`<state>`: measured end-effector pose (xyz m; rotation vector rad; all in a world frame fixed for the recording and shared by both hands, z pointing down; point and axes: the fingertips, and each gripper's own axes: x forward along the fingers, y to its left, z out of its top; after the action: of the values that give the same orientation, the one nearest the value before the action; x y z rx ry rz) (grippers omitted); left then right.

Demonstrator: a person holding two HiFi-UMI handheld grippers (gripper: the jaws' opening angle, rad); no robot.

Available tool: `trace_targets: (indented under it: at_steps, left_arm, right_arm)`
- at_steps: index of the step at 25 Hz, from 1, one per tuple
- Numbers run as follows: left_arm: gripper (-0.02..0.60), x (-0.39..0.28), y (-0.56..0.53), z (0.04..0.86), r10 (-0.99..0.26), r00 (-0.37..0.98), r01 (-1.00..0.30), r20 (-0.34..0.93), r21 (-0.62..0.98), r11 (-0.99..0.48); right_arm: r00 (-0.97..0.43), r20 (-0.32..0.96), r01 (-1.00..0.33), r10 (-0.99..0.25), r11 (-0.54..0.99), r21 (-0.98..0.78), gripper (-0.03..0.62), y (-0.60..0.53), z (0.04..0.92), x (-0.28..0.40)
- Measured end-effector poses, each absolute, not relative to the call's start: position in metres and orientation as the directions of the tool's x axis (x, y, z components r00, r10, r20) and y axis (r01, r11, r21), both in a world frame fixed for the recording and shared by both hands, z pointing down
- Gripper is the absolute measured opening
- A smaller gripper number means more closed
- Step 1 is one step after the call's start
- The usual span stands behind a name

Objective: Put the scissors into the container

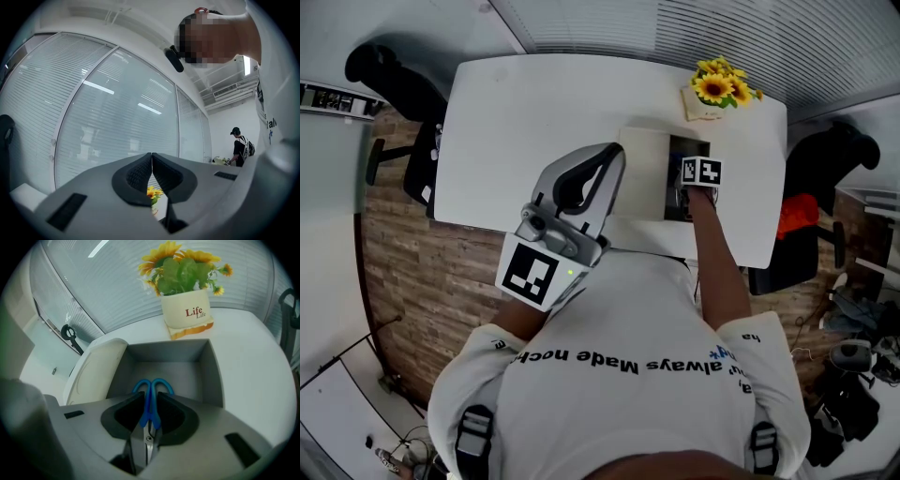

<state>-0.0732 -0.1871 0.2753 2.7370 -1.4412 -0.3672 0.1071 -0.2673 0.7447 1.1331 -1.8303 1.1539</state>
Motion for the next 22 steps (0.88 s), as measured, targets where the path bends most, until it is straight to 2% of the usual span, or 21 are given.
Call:
trace_targets:
  at_steps: [4,10,22]
  left_arm:
    - [0.02,-0.072,-0.181,0.273,-0.814,0.543,-0.809,-0.206,0.131,-0.573]
    - [0.02,-0.069,-0.176,0.274,-0.809,0.551,-0.805,-0.203,0.125,-0.58]
    - [0.02,-0.058,-0.161,0.275,-0.789,0.577,-0.784,-0.211,0.128,-0.608]
  right_arm:
    - [-0.386,0.855,-0.92,-0.345,0.209,-0.331,0.123,-0.268,0.74,0.108]
    - [-0.426,0.797,-0.903,-0.429,0.257,-0.345,0.107,-0.273,0.703,0.105]
    - [-0.461,0.646,-0.881,-0.608,0.401,-0.251,0.075,-0.264,0.596,0.101]
